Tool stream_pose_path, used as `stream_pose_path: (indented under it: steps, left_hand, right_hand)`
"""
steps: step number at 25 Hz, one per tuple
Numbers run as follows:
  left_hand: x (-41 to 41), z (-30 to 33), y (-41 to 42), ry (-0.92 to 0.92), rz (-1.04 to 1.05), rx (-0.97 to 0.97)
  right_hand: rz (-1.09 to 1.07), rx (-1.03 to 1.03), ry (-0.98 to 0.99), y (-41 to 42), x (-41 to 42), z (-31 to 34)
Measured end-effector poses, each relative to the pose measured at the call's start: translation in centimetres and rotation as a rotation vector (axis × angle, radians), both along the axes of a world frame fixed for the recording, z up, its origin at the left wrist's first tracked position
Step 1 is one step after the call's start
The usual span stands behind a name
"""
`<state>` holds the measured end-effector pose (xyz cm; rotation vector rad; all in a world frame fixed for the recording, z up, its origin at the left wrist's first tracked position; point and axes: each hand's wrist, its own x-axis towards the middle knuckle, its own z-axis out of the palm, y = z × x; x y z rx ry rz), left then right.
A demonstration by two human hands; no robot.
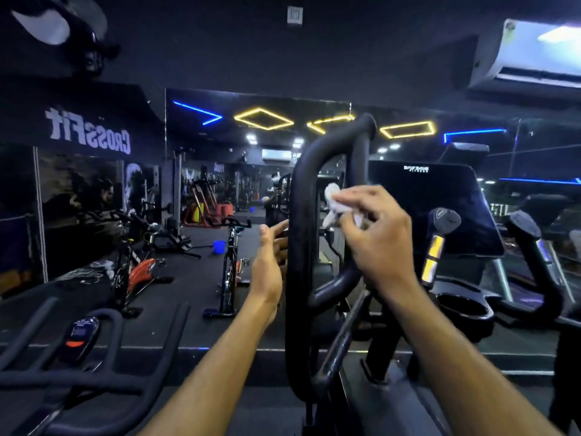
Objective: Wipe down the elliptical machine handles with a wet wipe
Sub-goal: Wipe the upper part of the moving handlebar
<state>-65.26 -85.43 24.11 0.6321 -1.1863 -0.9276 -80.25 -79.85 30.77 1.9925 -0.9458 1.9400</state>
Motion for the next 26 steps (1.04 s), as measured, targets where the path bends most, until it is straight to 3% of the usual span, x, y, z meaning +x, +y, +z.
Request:
stream_pose_path:
  steps: [5, 8, 10, 15, 21, 26]
  left_hand:
    - [2.4, 4.3, -1.6, -0.116, -0.007, -0.128]
    - [1.6, 2.6, -0.7, -0.141, -0.267, -0.005]
    - [0.3, 1.1, -0.4, -0.115, -0.37, 0.069]
    - [-0.6, 0.1, -1.7, -0.117, -0.251, 0.054]
    - [-0.5, -0.4, -2.5, -0.137, -0.234, -0.017]
    - [-0.4, -0.7, -2.8, -0.112, -0.258, -0.055]
  right_hand:
    - [-0.265, -0.137, 0.224, -4.2, 0.7, 7.4]
    - [-0.403, -0.125, 0.323, -5.8, 1.6, 9.4]
    - [-0.477, -0.109, 0.429, -6.3, 3.3, 8.3]
    - [-0.412, -0.115, 0.847, -4.6, 4.0, 3.1]
    - [-0.581, -0.012, 0.697, -5.2, 5.6, 8.0]
    - [-0.678, 0.063, 0.994, -3.7, 5.5, 7.6]
